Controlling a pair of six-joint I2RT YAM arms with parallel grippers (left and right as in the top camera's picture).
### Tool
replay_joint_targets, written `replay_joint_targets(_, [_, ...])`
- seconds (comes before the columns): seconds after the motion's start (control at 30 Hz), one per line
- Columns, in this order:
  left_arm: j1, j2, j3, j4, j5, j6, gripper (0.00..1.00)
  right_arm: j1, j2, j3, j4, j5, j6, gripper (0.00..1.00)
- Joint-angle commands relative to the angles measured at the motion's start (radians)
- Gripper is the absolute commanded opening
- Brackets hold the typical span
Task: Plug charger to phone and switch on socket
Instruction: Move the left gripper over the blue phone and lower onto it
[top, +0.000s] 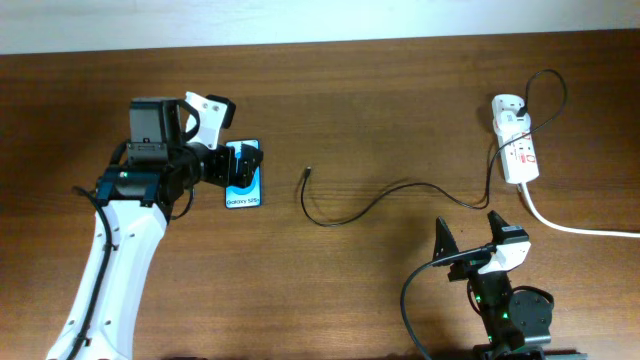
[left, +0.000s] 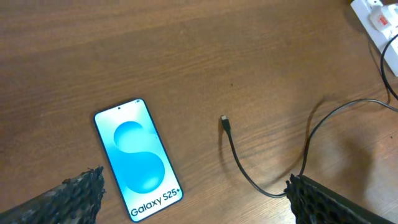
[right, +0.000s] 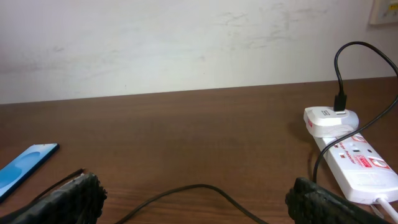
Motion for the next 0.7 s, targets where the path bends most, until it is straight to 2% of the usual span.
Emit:
replay_joint_targets(0.0, [0.005,0.036,0.035,0.013,-0.002,-0.057,1.0,0.007,-0.006,-0.005,-0.006,0.006,0.008,0.98])
replay_joint_targets(0.07, [0.005,0.084,0.093,-0.031,-0.024,-0.092,1.0,0.007,-0.006,-0.005,-0.006,0.006,0.008,0.98])
replay_joint_targets(0.17, [0.005,0.204,0.266,-0.18,-0.046,-0.133,1.0,0.007,-0.006,-0.005,-0.006,0.006,0.008,0.98])
replay_joint_targets(0.27, [0.005,0.346,0.421,-0.343,-0.14,-0.137,0.99,0.007,-0.006,-0.005,-0.006,0.006,0.008,0.98])
replay_joint_targets(0.67, [-0.006,0.574,0.424,-0.312,-0.282,-0.167,0.99,0.007,-0.006,-0.005,-0.006,0.006,0.008,0.99])
